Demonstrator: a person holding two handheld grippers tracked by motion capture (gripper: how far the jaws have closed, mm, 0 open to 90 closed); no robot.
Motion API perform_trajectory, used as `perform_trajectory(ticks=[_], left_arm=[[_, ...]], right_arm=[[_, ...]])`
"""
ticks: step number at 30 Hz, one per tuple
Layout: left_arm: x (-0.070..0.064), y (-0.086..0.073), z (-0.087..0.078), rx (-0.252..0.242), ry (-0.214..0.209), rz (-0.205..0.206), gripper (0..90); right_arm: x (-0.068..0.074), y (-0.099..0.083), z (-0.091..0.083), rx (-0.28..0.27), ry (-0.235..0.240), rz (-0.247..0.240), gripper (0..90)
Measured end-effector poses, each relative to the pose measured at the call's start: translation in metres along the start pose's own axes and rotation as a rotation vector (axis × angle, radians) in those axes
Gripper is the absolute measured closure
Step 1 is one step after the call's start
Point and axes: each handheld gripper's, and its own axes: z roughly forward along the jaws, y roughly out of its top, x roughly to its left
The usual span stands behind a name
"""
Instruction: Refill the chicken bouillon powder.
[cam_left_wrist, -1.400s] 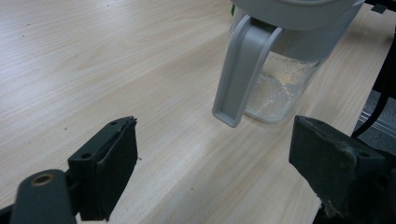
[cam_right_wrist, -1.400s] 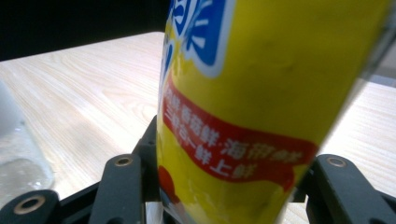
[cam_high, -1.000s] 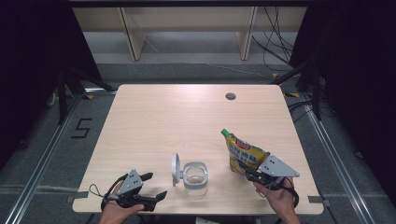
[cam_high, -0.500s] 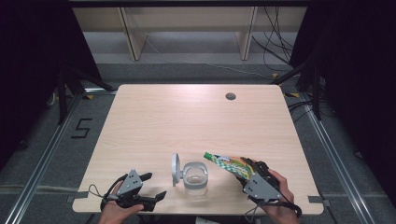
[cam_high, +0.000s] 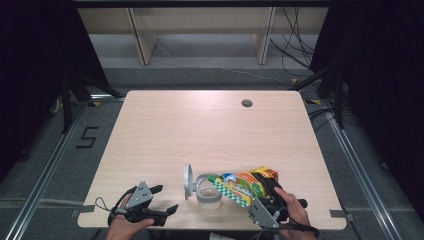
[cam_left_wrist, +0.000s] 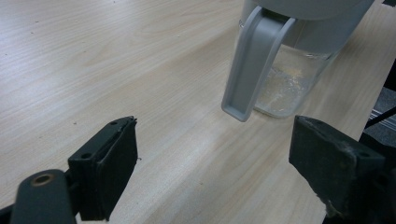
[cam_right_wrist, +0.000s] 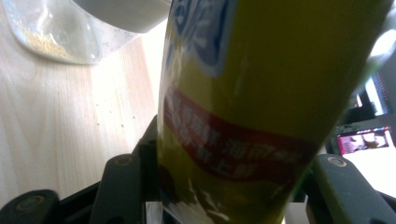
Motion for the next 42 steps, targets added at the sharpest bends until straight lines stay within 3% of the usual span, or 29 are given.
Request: perform_trajectory(ticks=[1, 2, 3, 4, 5, 8, 15, 18, 20, 21, 24, 25, 26, 28, 29, 30, 32, 34, 36, 40, 42], left_arm=[[0.0, 0.0, 0.0, -0.001, 0.0, -0.004, 14.9], [0.0, 0.0, 0.0, -0.002, 0.001, -0.005, 14.9], [0.0, 0.0, 0.0, -0.002, 0.001, -0.003, 15.0], [0.0, 0.0, 0.0, -0.006, -0.001, -0.009, 15.0], [-0.001, 0.0, 0.0, -0.01, 0.006, -0.016, 15.0], [0.0, 0.0, -0.001, -0.006, 0.008, -0.009, 15.0], [0.0, 0.0, 0.0, -0.003, 0.003, -0.005, 15.0], [-0.001, 0.0, 0.001, -0.012, 0.002, -0.017, 15.0], [0.0, 0.0, 0.0, 0.002, 0.005, 0.007, 15.0], [0.001, 0.001, 0.0, 0.009, 0.009, 0.02, 15.0], [-0.001, 0.0, 0.001, -0.007, 0.0, -0.011, 14.9], [-0.001, 0.0, 0.001, -0.009, -0.001, -0.014, 15.0], [-0.001, 0.0, 0.001, -0.009, 0.0, -0.014, 15.0], [0.002, 0.0, -0.001, 0.012, 0.01, 0.025, 15.0], [-0.001, 0.0, 0.001, -0.012, 0.002, -0.014, 15.0], [0.0, 0.0, 0.0, 0.0, 0.002, -0.001, 15.0], [0.0, 0.0, 0.0, 0.001, 0.002, 0.002, 14.9], [0.0, 0.0, 0.0, 0.001, 0.001, 0.002, 14.9], [0.0, 0.0, 0.0, 0.0, 0.001, 0.001, 15.0], [0.001, 0.0, 0.0, 0.004, 0.006, 0.01, 14.9], [0.002, 0.0, -0.001, 0.012, 0.011, 0.026, 15.0]], right_arm=[[0.001, 0.001, 0.001, -0.005, -0.002, -0.022, 48.9], [-0.001, 0.003, 0.002, -0.002, -0.013, -0.088, 49.0], [0.003, 0.003, 0.001, 0.021, -0.022, -0.071, 48.9], [0.0, 0.006, 0.001, 0.033, -0.035, -0.154, 49.0], [0.005, 0.007, 0.0, 0.049, -0.037, -0.124, 49.0], [0.008, 0.011, 0.0, 0.05, -0.052, -0.161, 49.0], [0.009, 0.015, 0.0, 0.076, -0.106, -0.308, 49.1], [0.012, 0.017, -0.001, 0.105, -0.118, -0.344, 49.1], [0.011, 0.02, -0.001, 0.118, -0.137, -0.402, 49.2], [0.012, 0.019, -0.001, 0.118, -0.144, -0.391, 49.2], [0.013, 0.02, 0.0, 0.116, -0.154, -0.418, 49.3], [0.012, 0.02, 0.001, 0.087, -0.178, -0.449, 49.3], [0.012, 0.022, 0.0, 0.112, -0.169, -0.466, 49.4], [0.011, 0.023, -0.001, 0.113, -0.176, -0.491, 49.4], [0.011, 0.024, -0.001, 0.112, -0.174, -0.501, 49.4], [0.012, 0.024, -0.001, 0.116, -0.185, -0.502, 49.9], [0.009, 0.027, -0.001, 0.127, -0.192, -0.561, 50.0], [0.014, 0.025, -0.001, 0.13, -0.208, -0.516, 50.2], [0.011, 0.028, -0.001, 0.119, -0.209, -0.588, 50.2], [0.013, 0.027, -0.002, 0.14, -0.213, -0.576, 50.9], [0.012, 0.029, -0.001, 0.134, -0.221, -0.603, 51.3]])
